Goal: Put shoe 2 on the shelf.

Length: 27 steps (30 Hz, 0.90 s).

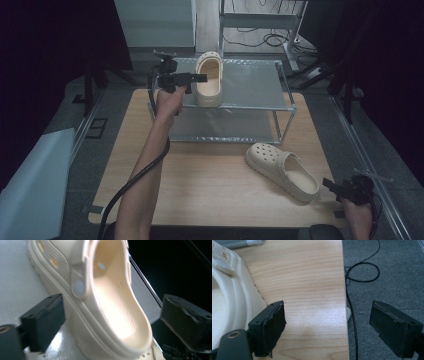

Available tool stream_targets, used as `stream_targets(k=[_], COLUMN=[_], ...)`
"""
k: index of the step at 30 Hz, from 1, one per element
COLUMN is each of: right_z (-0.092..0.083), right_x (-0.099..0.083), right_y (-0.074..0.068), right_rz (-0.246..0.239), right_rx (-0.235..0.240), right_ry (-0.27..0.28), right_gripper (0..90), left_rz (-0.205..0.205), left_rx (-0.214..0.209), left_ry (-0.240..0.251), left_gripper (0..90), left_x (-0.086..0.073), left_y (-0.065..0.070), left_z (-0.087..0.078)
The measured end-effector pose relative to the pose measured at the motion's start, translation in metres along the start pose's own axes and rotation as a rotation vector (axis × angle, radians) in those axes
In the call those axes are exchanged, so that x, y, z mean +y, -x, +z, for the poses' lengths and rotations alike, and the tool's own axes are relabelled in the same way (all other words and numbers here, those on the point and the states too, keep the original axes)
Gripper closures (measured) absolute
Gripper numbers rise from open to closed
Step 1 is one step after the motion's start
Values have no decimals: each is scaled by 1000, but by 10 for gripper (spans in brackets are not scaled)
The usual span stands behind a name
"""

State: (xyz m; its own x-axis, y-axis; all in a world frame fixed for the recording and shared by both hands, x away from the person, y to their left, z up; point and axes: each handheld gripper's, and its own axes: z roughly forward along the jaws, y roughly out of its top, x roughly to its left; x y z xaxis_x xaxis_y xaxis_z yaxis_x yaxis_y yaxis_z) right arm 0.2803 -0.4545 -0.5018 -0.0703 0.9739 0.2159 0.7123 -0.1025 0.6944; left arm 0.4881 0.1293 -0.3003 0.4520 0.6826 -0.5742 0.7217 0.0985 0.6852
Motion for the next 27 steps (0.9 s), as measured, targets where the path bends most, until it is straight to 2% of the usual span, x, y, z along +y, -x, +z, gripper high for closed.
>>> stream_targets(k=[1,11,13,16,23,27], right_z=[0,2,2,4,9,10], right_x=[0,2,2,2,5,7], right_y=[-1,-4,-4,-5,-10,-14], right_rz=[8,-33,-31,-34,-78,-100], right_rx=[4,12,13,20,40,28], right_ry=[0,9,-5,-13,-32,-41], right_gripper=[133,126,122,119,117,131], left_rz=[7,87,100,118,159,176], left_rx=[-2,-32,-43,-41,-38,-25], left_ry=[-3,-4,-7,-9,-10,-25], left_gripper=[18,0,0,0,0,0], left_x=[-3,-34,-43,-56,-88,-106], left_y=[1,9,9,10,8,4], left_z=[-1,-17,-21,-25,-34,-35])
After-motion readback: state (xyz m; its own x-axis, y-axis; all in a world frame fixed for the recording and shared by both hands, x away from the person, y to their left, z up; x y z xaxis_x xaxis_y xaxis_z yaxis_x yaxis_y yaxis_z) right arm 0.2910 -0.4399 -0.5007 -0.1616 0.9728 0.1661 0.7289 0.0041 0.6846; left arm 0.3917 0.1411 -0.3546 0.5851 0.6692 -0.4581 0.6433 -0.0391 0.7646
